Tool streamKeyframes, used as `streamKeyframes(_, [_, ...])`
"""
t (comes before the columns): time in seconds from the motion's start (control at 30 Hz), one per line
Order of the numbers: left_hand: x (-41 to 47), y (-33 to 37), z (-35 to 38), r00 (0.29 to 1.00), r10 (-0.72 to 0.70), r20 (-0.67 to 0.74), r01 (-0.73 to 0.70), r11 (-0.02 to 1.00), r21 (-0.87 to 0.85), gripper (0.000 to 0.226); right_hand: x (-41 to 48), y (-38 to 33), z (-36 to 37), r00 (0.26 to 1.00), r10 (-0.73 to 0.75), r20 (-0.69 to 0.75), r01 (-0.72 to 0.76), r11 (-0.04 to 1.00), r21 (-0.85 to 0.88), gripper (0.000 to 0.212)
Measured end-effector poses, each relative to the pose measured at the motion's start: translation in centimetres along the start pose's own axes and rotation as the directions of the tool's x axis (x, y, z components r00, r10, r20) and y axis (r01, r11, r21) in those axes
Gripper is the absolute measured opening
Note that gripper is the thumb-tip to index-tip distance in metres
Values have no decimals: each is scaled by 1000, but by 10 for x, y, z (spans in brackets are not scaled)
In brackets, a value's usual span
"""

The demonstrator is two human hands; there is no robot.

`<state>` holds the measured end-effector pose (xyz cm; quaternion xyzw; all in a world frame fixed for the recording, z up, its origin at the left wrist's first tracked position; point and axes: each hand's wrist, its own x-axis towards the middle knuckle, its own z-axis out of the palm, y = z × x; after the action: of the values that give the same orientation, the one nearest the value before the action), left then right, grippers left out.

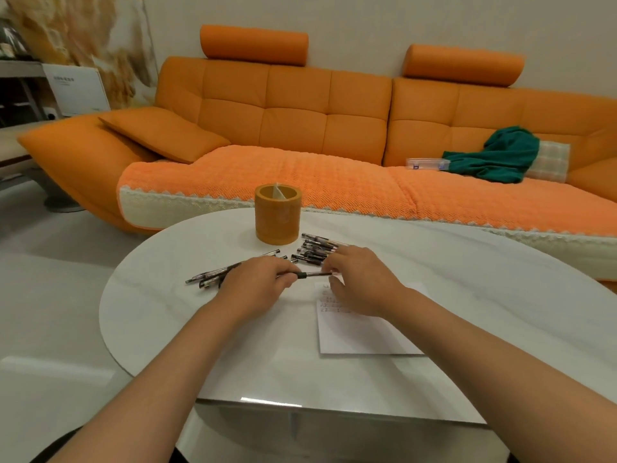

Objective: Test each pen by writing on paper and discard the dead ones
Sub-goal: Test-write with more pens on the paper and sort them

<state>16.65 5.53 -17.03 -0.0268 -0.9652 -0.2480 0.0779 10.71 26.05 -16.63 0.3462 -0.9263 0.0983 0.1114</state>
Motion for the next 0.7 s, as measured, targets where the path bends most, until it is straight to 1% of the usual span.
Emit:
streamKeyframes(0.07, [1, 11, 10, 999, 31, 6, -31, 996, -83, 19, -10, 3, -2, 1000, -10, 9, 10, 1000, 17, 29])
streamKeyframes(0.2, [4, 25, 25, 997, 77, 8, -74, 984, -164, 17, -25, 6, -1, 998, -3, 63, -3, 995, 101, 32])
streamKeyframes(0.3, [7, 30, 31, 998, 50, 35, -45, 990, -133, 18, -33, 14, 2, 996, 12, 84, -19, 996, 90, 30])
streamKeyframes(0.37, [9, 32, 34, 997, 44, 63, -38, 995, -96, 13, -37, 22, 3, 997, 29, 76, -35, 996, 76, 27])
streamKeyframes(0.4, [10, 33, 35, 996, 43, 75, -36, 996, -86, 9, -37, 25, 3, 997, 42, 72, -48, 995, 86, 24])
streamKeyframes(0.5, [13, 36, 36, 995, 30, 94, -21, 995, -97, 11, -39, 36, 2, 996, 75, 51, -81, 989, 128, 18])
streamKeyframes(0.6, [14, 40, 40, 997, 31, 64, -21, 990, -143, 8, -41, 42, 3, 995, 96, 36, -100, 983, 155, 17])
streamKeyframes(0.7, [14, 44, 45, 997, 78, 21, -74, 986, -148, 19, -42, 39, 4, 995, 74, 65, -85, 980, 181, 22])
